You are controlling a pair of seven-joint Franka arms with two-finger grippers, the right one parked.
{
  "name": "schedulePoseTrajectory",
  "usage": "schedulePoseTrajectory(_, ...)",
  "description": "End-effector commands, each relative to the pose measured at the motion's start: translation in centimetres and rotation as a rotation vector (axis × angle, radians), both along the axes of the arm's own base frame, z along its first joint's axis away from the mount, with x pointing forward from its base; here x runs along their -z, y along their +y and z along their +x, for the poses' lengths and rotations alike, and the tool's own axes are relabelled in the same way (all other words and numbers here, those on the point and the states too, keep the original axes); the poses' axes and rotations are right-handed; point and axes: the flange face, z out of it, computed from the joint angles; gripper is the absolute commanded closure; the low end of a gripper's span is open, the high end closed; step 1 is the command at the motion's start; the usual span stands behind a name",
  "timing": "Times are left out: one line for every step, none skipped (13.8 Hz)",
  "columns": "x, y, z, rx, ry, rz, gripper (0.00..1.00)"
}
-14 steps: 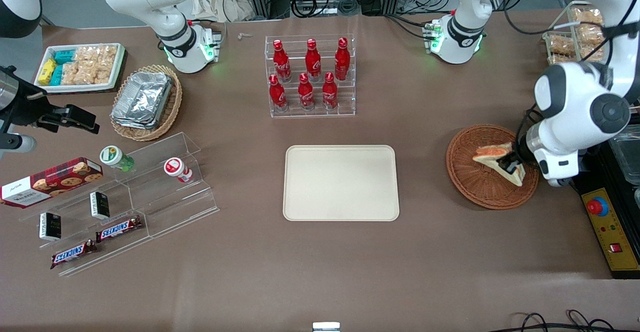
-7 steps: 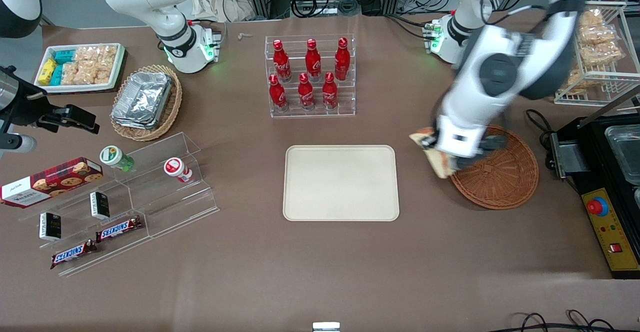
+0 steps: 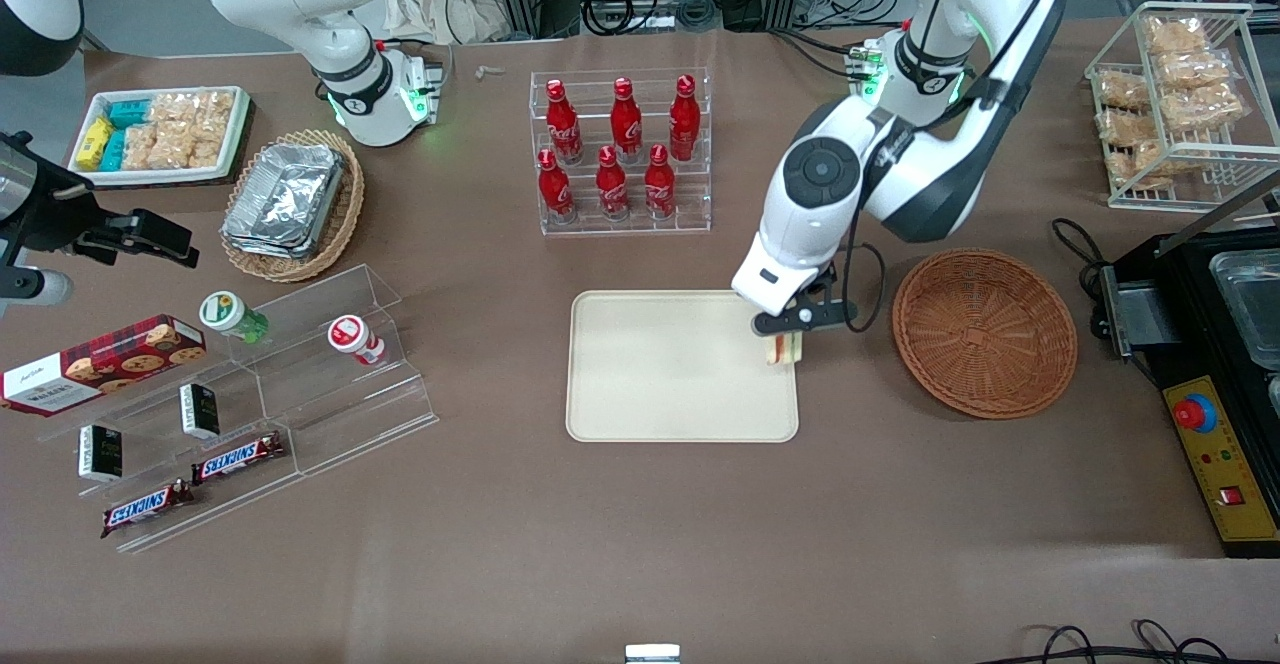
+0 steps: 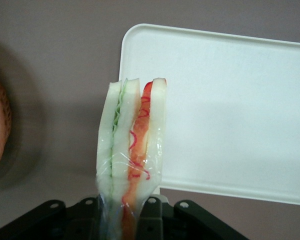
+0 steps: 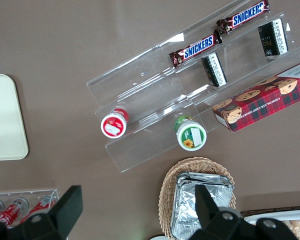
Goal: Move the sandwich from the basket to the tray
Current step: 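Lower the held sandwich onto the white tray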
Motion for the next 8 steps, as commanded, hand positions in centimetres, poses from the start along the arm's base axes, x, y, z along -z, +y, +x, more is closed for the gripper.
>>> schedulePoseTrajectory(4.0, -0.6, 1.5, 0.053, -0.012, -0.004, 1.00)
schedulePoseTrajectory(6.2, -1.0, 1.5, 0.068, -0.004, -0.018, 1.00)
schedulePoseTrajectory(8.3, -1.2, 1.3, 0.104, -0.008, -0.009, 1.00)
schedulePoseTrajectory(9.9, -1.2, 1.3, 0.125, -0.009, 0.005, 1.00)
schedulePoseTrajectory(10.8, -1.3, 1.3, 0.136, -0.004, 0.010, 1.00)
schedulePoseTrajectory(11.2, -1.2, 1.2, 0.137, 0.000, 0.012, 1.00)
schedulePoseTrajectory(11.2, -1.1, 1.1, 0.137, 0.003, 0.016, 1.00)
schedulePoseTrajectory(11.3, -1.1, 1.1, 0.137, 0.005, 0.016, 1.00)
